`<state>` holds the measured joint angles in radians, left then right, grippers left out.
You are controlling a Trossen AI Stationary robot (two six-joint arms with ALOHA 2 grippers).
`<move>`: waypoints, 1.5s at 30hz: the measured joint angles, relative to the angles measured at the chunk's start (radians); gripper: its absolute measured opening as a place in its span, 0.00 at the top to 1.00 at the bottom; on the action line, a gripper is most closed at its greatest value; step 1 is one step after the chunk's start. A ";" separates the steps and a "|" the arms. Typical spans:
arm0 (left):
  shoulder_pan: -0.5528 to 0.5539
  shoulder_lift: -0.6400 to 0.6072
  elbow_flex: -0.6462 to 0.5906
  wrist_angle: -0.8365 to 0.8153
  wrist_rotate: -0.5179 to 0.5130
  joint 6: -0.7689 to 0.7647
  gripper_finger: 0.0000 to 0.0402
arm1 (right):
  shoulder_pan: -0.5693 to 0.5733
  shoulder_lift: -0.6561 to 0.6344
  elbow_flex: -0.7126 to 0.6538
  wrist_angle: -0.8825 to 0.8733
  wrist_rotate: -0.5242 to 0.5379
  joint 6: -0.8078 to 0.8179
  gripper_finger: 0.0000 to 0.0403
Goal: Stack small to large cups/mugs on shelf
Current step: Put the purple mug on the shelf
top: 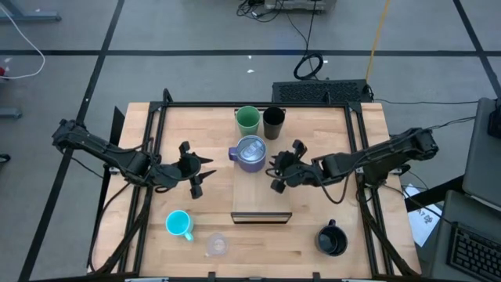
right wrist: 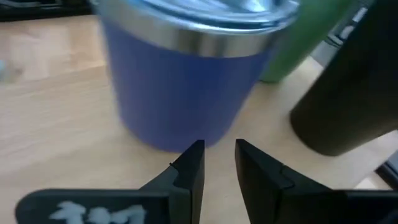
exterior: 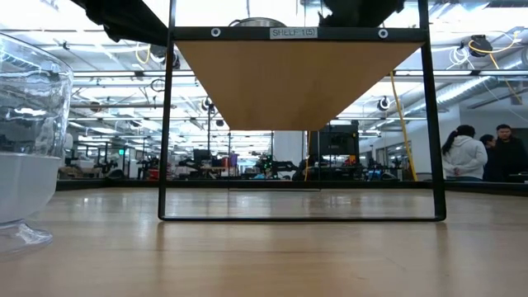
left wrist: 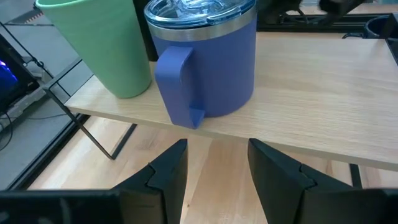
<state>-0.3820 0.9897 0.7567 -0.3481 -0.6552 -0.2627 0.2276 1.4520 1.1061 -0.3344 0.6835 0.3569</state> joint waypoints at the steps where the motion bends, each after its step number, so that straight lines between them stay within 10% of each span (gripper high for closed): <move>1: 0.000 0.000 0.000 0.000 0.000 -0.001 0.58 | -0.011 0.001 0.000 0.001 0.000 -0.006 0.80; 45: 0.000 0.000 0.000 -0.001 -0.001 0.005 0.58 | -0.062 0.000 0.002 0.136 -0.061 -0.111 0.80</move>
<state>-0.3820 0.9897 0.7567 -0.3489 -0.6559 -0.2573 0.1654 1.4517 1.1076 -0.1982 0.6228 0.2455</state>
